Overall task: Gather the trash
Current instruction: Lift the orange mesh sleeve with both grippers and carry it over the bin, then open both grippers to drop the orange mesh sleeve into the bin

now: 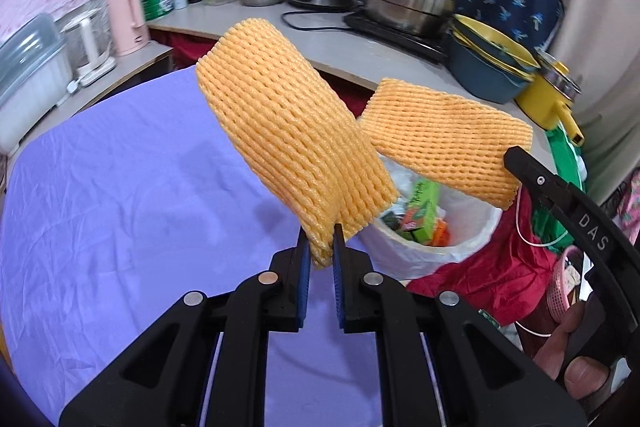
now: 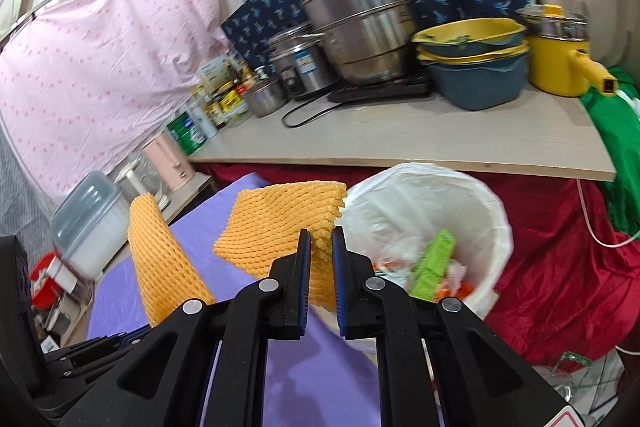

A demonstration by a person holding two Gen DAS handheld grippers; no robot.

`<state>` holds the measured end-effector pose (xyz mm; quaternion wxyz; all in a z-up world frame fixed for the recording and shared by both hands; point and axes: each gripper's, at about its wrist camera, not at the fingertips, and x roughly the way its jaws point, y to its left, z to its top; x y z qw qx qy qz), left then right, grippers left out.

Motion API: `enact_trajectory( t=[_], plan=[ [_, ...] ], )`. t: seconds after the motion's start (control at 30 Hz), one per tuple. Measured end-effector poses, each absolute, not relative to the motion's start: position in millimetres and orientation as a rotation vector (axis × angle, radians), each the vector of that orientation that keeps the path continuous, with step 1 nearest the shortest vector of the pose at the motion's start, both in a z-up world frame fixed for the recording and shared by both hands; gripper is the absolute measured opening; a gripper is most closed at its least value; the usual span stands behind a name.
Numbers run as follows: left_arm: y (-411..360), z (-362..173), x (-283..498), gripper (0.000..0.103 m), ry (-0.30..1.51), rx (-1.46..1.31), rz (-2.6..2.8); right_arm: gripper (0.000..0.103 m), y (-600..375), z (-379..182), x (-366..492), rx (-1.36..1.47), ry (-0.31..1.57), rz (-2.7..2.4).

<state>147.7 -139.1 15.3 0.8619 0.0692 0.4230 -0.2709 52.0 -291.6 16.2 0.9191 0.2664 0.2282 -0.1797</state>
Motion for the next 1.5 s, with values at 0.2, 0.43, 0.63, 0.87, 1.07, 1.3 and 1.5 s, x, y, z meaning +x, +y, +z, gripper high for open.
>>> enact_trajectory(
  t=[0.2,0.43,0.63,0.87,1.07,1.3,1.5],
  plan=[
    [-181,14,125,0.010,0.886,0.206,-0.649,0.010,-326,10,15,0.589,0.443,-0.459],
    [-217,7,108,0.010,0.887,0.268,-0.708,0.010,-353,2,-14,0.624,0.422,-0.533],
    [-242,-5,105,0.010,0.910,0.312,-0.746,0.010,-368,-4,-24,0.640,0.410,-0.570],
    [-264,-23,111,0.011,0.936,0.347,-0.762,0.010,-379,-11,-26,0.655,0.418,-0.586],
    [-279,-38,126,0.015,0.941,0.382,-0.784,0.010,-385,-19,-21,0.663,0.434,-0.592],
    [-282,-52,157,0.036,0.951,0.340,-0.759,0.010,-391,-30,-9,0.672,0.461,-0.594],
    [-269,-48,170,0.051,0.927,0.301,-0.706,0.010,-390,-35,6,0.664,0.480,-0.580]
  ],
)
